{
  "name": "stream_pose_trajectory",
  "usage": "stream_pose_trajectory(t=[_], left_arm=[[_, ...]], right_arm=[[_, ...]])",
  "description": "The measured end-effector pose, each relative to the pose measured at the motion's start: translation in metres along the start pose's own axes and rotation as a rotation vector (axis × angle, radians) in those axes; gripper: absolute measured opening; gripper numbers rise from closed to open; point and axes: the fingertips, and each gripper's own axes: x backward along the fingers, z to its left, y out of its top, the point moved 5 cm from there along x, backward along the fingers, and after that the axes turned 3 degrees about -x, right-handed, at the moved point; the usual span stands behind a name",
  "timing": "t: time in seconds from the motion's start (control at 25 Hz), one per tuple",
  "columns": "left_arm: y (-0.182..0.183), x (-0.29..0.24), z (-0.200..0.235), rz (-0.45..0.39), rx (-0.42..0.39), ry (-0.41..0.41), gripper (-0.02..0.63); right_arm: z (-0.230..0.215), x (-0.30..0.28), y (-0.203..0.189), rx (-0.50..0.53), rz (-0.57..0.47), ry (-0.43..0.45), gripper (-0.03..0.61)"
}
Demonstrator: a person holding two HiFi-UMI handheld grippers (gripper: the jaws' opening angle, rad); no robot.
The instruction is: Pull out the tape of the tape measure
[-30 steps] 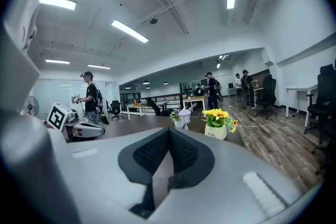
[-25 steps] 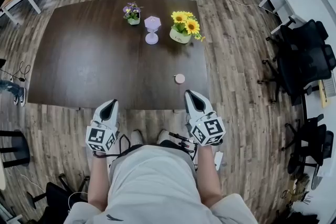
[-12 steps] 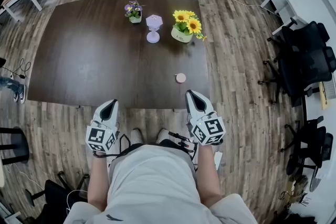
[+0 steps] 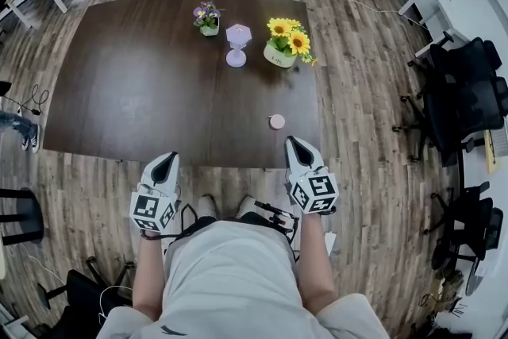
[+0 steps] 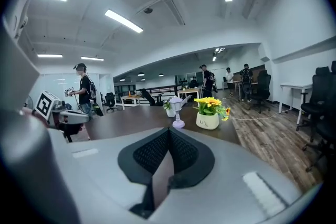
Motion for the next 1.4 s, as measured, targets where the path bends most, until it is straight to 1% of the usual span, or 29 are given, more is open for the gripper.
stream_pose_trajectory(t=[0.28, 0.44, 0.6, 0.8, 0.96, 1.16, 1.4], left_arm=[[-0.004, 0.003, 0.011, 0.012, 0.014, 0.029, 0.006], [-0.006, 0.006, 0.015, 0.019, 0.024, 0.051, 0.006], [-0.009, 0.007, 0.016, 0.030, 0.030, 0.065, 0.006], [-0.013, 0.010, 0.017, 0.050, 0.035, 0.090, 0.006], [-0.015, 0.015, 0.021, 0.063, 0.040, 0.120, 0.006], [-0.016, 0.019, 0.024, 0.075, 0.046, 0.146, 0.006], [-0.019, 0.020, 0.022, 0.087, 0.047, 0.146, 0.006]], right_arm=[[-0.034, -0.033, -0.021, -0.011, 0.075, -0.065, 0.000], [-0.049, -0.053, -0.040, 0.002, 0.155, -0.097, 0.000], [-0.062, -0.078, -0.061, 0.013, 0.234, -0.095, 0.000], [-0.071, -0.109, -0.079, 0.087, 0.344, -0.079, 0.000], [-0.076, -0.127, -0.087, 0.122, 0.404, -0.066, 0.000], [-0.078, -0.136, -0.092, 0.118, 0.441, -0.062, 0.000], [-0.078, -0.136, -0.096, 0.125, 0.457, -0.062, 0.000]])
